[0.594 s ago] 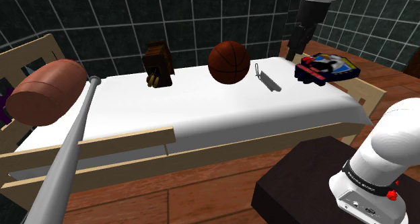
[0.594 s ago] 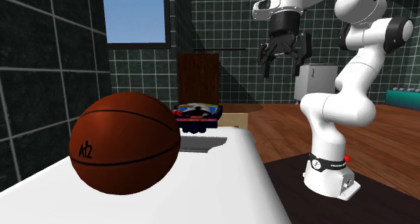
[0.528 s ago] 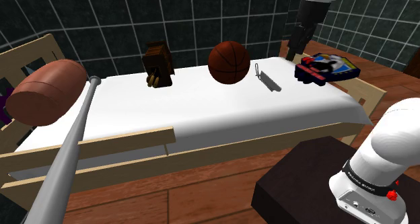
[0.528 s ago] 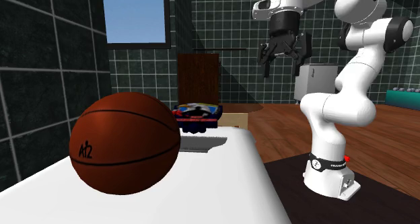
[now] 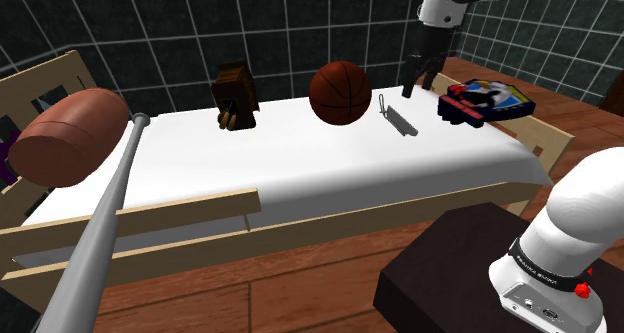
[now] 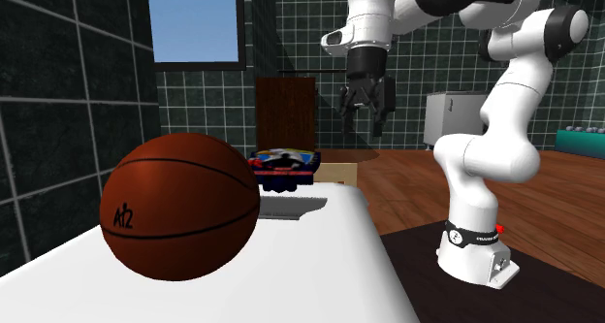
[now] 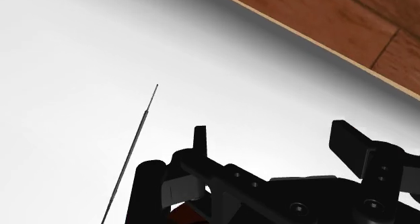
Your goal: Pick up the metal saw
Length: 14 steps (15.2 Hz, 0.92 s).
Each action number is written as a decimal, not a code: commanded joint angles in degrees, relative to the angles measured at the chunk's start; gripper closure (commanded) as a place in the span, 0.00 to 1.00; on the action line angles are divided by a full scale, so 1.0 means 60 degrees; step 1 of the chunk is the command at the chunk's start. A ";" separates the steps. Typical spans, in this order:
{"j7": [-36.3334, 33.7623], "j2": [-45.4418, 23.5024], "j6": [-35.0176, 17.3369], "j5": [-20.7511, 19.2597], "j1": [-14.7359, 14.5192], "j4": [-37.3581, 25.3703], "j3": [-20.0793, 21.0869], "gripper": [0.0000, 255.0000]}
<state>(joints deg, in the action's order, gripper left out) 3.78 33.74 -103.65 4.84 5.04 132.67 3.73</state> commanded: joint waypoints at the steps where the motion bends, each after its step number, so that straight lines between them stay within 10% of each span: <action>1: -0.0270 -0.0591 -0.0412 -0.0079 0.0189 -0.0134 0.0003 0.00; 14: -0.1792 -0.4526 -0.2442 -0.0690 0.1285 -0.1648 -0.0446 0.00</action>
<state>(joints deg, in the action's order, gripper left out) -5.91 8.65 -117.71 0.96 12.42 124.09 1.17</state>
